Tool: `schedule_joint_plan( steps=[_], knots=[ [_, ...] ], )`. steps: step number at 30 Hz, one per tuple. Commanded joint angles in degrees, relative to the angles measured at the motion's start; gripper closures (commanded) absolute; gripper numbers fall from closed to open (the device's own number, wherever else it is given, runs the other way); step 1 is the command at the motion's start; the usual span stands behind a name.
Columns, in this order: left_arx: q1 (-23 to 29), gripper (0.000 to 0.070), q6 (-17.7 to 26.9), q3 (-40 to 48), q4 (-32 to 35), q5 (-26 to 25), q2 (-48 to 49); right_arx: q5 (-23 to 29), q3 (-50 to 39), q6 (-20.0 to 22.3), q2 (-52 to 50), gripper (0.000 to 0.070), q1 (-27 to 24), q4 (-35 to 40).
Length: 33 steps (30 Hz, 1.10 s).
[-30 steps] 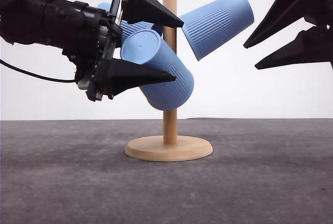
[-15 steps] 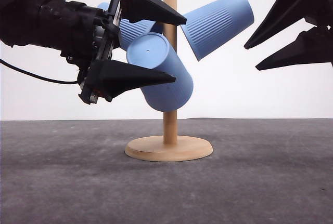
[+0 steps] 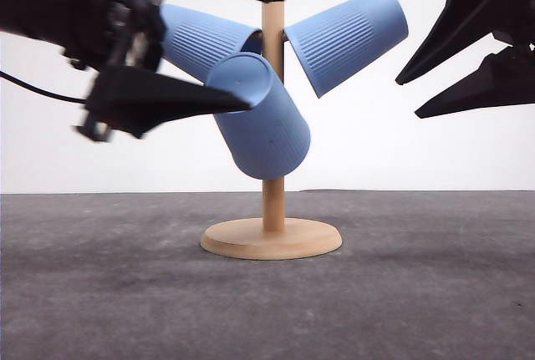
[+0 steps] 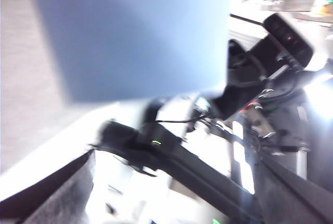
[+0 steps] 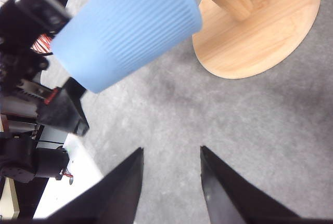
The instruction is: Place three cups
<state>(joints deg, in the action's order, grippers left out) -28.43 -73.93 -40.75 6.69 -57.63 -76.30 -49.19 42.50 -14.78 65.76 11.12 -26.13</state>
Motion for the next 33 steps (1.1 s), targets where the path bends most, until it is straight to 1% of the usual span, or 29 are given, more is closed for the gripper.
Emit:
schedule_joint_plan(
  steps=[1, 3, 5, 7, 8, 9, 11, 13, 15, 18, 20, 22, 23, 24, 25, 26, 27, 33],
  knots=[
    [1.15, 0.0154, 18.55, -0.42, -14.84, 3.50, 5.43, 0.18, 0.26, 1.04, 0.35, 0.0482, -0.31, 0.31],
    [2.97, 0.0163, 25.31, -0.42, -22.28, 7.76, 9.44, 0.20, 0.26, 1.50, 0.35, 0.0482, -1.03, 0.31],
    [5.58, 0.0196, 31.57, -0.42, -28.54, 13.10, 13.57, 0.26, 0.26, 2.00, 0.35, 0.0482, -2.08, 0.35],
    [8.59, 0.0199, 35.54, -0.42, -32.31, 19.68, 17.13, 1.49, 0.26, 2.23, 0.35, 0.0482, -3.50, 0.35],
    [10.38, 0.0199, 36.66, -0.42, -33.66, 22.98, 18.81, 2.35, 0.26, 2.46, 0.35, 0.0482, -4.16, 0.37],
    [12.17, 0.0199, 38.20, -0.42, -34.16, 25.25, 20.24, 3.23, 0.26, 3.12, 0.35, 0.0482, -4.81, 0.37],
    [15.86, 0.0199, 41.38, -0.42, -34.26, 28.77, 22.98, 5.48, 0.26, 5.05, 0.35, 0.0482, -6.28, 0.41],
    [18.86, 0.0200, 44.81, -0.42, -32.85, 31.98, 24.91, 8.16, 0.26, 7.55, 0.35, 0.0482, -7.78, 0.85],
    [21.30, 0.0202, 49.75, -0.42, -30.23, 34.68, 26.02, 11.50, 0.26, 10.53, 0.35, 0.0482, -8.95, 2.40],
    [23.72, 0.0228, 59.65, -0.42, -25.84, 35.98, 26.45, 17.30, 0.26, 15.00, 0.35, 0.0482, -9.82, 6.84],
    [24.30, 0.0238, 64.82, -0.43, -23.81, 36.04, 26.45, 20.38, 0.26, 17.76, 0.35, 0.0482, -10.17, 10.31],
    [24.35, 0.0238, 67.45, -0.44, -22.63, 35.96, 26.45, 21.51, 0.26, 18.99, 0.35, 0.0484, -10.38, 13.67],
    [24.35, 0.0241, 67.52, -0.44, -22.13, 35.98, 26.45, 21.59, 0.26, 19.06, 0.35, 0.0490, -10.49, 15.40],
    [24.35, 0.0312, 67.60, -0.44, -21.85, 35.98, 26.45, 21.73, 0.26, 19.08, 0.35, 0.0557, -10.52, 16.69],
    [24.35, 0.0440, 67.69, -0.44, -21.75, 35.94, 26.45, 21.85, 0.26, 19.13, 0.35, 0.0633, -10.52, 17.80],
    [24.33, 0.0646, 67.81, -0.44, -21.88, 35.80, 26.45, 21.91, 0.26, 19.29, 0.35, 0.0676, -10.52, 18.90],
    [24.31, 0.0700, 67.97, -0.44, -21.77, 35.74, 26.45, 21.97, 0.26, 19.34, 0.35, 0.0688, -10.52, 19.76],
    [24.31, 0.0700, 68.11, -0.44, -21.91, 35.72, 26.58, 22.06, 0.26, 19.32, 0.35, 0.0688, -10.50, 20.35]
  ],
)
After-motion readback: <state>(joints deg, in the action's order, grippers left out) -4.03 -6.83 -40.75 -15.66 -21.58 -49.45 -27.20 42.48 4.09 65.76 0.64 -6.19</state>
